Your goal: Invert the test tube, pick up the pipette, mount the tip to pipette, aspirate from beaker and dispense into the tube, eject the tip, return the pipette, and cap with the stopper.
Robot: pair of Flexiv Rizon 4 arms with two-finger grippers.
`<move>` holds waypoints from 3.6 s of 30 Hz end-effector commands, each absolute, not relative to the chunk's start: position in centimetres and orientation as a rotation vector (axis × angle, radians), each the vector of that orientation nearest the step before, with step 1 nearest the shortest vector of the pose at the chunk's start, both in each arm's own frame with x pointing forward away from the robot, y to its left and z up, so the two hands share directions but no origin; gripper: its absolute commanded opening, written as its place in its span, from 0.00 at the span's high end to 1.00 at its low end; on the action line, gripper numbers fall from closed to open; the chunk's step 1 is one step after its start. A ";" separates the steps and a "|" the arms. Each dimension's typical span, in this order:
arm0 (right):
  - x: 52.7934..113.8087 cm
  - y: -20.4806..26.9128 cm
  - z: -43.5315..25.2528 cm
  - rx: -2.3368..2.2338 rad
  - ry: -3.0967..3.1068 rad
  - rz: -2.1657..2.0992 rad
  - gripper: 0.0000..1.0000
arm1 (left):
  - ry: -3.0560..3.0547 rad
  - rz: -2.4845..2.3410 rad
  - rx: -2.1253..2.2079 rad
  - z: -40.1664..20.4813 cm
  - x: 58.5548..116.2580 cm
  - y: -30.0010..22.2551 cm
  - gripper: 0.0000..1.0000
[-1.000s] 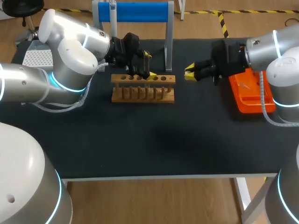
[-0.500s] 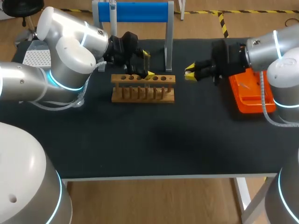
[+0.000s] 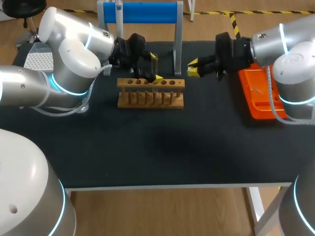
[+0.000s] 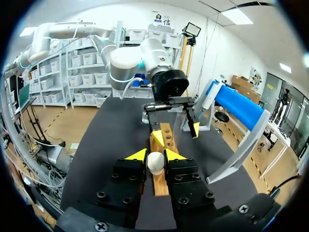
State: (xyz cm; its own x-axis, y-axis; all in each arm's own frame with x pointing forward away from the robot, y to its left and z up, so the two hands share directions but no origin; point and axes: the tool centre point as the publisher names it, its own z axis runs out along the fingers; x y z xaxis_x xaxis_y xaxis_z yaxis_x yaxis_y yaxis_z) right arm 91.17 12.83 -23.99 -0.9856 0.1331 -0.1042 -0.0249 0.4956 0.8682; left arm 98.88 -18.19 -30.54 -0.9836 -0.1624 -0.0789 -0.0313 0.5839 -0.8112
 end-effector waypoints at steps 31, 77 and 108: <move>97.8 21.0 -21.2 0.011 2.702 1.473 1.00 | 2.671 -1.360 -0.162 -30.5 99.0 -18.2 0.00; 97.7 23.6 -22.5 -0.036 2.784 1.452 1.00 | 2.671 -1.360 -0.162 -30.5 99.0 -18.2 0.00; 97.4 23.6 -23.7 -0.041 2.851 1.409 0.63 | 2.671 -1.360 -0.162 -30.5 99.0 -18.2 0.00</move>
